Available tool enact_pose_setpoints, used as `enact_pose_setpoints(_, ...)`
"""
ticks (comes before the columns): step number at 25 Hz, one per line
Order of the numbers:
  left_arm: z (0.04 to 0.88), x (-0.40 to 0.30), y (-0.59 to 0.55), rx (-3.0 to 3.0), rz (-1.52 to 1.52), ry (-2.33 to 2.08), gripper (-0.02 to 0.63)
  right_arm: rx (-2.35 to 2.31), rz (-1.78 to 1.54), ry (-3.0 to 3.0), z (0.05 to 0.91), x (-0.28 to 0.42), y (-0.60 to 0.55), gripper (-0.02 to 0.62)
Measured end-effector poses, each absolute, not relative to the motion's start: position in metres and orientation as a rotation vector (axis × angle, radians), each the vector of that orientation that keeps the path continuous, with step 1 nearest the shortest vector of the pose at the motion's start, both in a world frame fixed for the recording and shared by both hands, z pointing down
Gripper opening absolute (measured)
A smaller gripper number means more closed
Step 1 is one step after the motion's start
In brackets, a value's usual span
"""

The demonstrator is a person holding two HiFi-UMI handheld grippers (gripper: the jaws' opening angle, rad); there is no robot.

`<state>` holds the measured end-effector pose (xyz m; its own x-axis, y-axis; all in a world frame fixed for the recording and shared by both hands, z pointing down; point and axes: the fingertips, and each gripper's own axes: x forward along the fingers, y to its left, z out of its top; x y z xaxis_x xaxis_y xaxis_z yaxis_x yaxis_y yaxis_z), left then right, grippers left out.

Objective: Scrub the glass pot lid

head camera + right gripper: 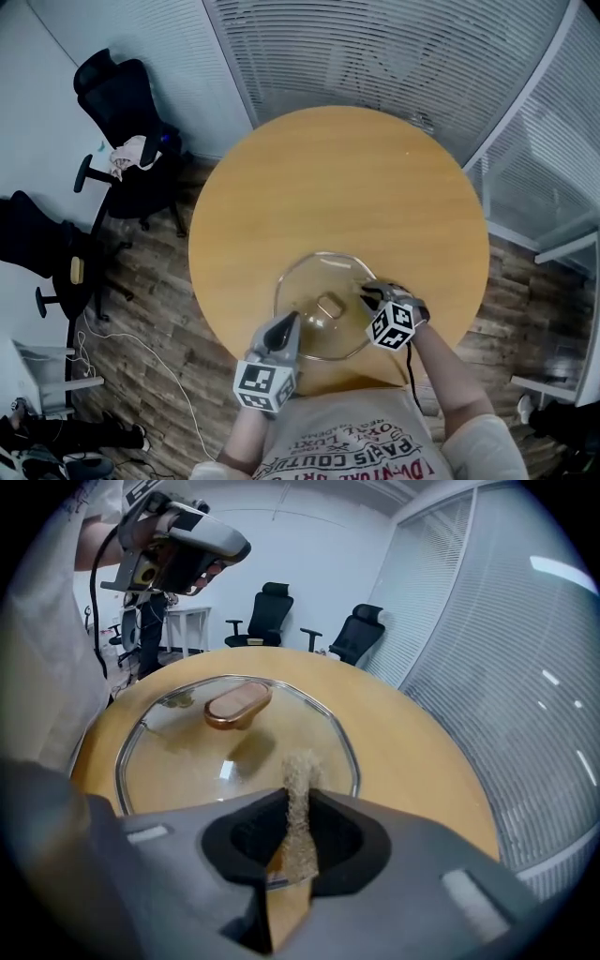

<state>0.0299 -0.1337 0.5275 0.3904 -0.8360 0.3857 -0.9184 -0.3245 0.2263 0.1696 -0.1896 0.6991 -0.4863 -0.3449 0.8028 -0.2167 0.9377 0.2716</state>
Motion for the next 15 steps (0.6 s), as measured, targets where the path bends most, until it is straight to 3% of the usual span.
enact_pose_setpoints(15,0.525,0.029,-0.113,2.374,0.333,-1.323,0.008,0.629,0.05,-2.036,0.7,0.193,-0.128,0.065)
